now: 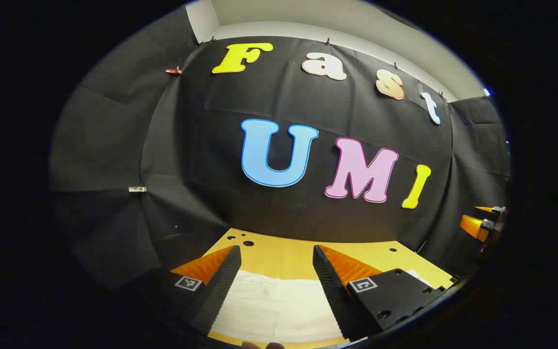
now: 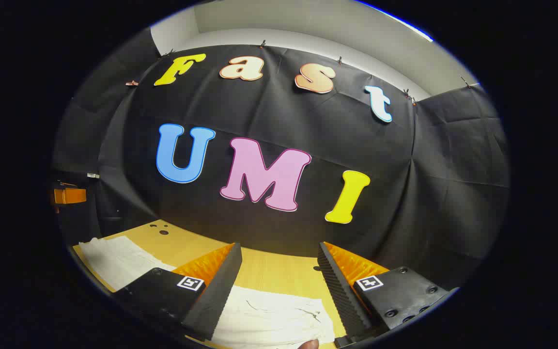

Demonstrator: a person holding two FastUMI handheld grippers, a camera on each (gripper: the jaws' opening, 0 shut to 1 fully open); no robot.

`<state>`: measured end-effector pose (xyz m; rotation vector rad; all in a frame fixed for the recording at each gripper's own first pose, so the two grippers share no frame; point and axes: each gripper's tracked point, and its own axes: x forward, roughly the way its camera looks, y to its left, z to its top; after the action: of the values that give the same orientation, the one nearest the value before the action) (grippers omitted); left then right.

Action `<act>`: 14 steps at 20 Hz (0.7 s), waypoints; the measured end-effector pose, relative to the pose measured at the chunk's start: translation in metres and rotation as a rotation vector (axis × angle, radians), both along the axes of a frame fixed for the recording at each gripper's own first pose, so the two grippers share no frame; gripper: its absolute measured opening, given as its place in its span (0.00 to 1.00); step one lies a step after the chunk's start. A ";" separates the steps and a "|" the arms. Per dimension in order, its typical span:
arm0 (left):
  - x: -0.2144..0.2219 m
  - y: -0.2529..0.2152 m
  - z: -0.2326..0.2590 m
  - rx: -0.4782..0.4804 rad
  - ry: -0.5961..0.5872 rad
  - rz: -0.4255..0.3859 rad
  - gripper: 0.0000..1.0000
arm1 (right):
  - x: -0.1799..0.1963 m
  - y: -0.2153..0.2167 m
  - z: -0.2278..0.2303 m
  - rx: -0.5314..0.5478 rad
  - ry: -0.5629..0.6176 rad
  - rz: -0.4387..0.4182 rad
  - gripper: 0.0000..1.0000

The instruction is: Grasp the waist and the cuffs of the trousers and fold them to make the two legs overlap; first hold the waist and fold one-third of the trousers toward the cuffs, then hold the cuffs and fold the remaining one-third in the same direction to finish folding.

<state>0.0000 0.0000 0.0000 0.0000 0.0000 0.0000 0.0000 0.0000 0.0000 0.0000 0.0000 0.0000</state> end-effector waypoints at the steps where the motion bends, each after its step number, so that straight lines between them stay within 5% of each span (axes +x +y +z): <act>1: -0.001 0.000 0.001 0.003 -0.001 -0.001 0.95 | 0.000 0.001 0.001 -0.003 -0.001 0.003 0.97; 14: 0.001 -0.001 -0.005 0.025 0.013 -0.028 0.94 | 0.004 0.008 -0.002 -0.009 0.004 0.014 0.97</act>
<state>0.0012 -0.0012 -0.0052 0.0247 0.0128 -0.0279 0.0038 0.0078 -0.0017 -0.0089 0.0042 0.0140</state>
